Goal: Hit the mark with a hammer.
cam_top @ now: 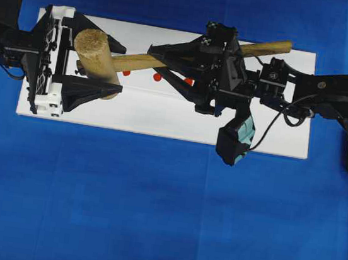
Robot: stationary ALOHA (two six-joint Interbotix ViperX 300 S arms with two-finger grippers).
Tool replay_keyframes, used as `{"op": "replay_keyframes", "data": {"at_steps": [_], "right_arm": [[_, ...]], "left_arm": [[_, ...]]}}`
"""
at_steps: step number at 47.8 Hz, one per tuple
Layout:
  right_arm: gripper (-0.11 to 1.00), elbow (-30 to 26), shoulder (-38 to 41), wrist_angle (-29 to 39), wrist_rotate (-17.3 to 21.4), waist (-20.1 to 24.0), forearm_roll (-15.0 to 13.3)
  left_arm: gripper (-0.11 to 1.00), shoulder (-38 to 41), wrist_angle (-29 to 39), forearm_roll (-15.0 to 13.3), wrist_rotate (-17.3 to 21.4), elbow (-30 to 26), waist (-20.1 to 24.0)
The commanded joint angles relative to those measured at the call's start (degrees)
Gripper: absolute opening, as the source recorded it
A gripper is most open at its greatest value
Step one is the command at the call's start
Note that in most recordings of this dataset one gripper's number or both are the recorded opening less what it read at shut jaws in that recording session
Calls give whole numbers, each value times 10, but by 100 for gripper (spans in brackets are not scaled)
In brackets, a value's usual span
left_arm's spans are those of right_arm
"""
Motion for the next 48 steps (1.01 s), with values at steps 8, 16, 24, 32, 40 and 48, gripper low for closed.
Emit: {"op": "replay_keyframes", "data": {"at_steps": [8, 16, 24, 32, 40, 48], "right_arm": [[10, -17, -18, -6, 8, 2, 4], [10, -17, -18, -7, 26, 2, 4], [10, -19, -18, -4, 32, 2, 4], [10, -23, -18, 6, 32, 2, 4], [10, -27, -18, 41, 32, 0, 4], [22, -30, -18, 52, 32, 0, 22]], "left_arm": [[63, -2, 16, 1, -3, -15, 2], [44, -4, 17, 2, 5, -12, -1], [44, -4, 25, 3, 7, -12, -2], [44, -9, 25, 3, 7, -10, -1], [44, -13, 25, 3, 7, -8, -1], [44, -13, 25, 3, 7, -8, 1]]}}
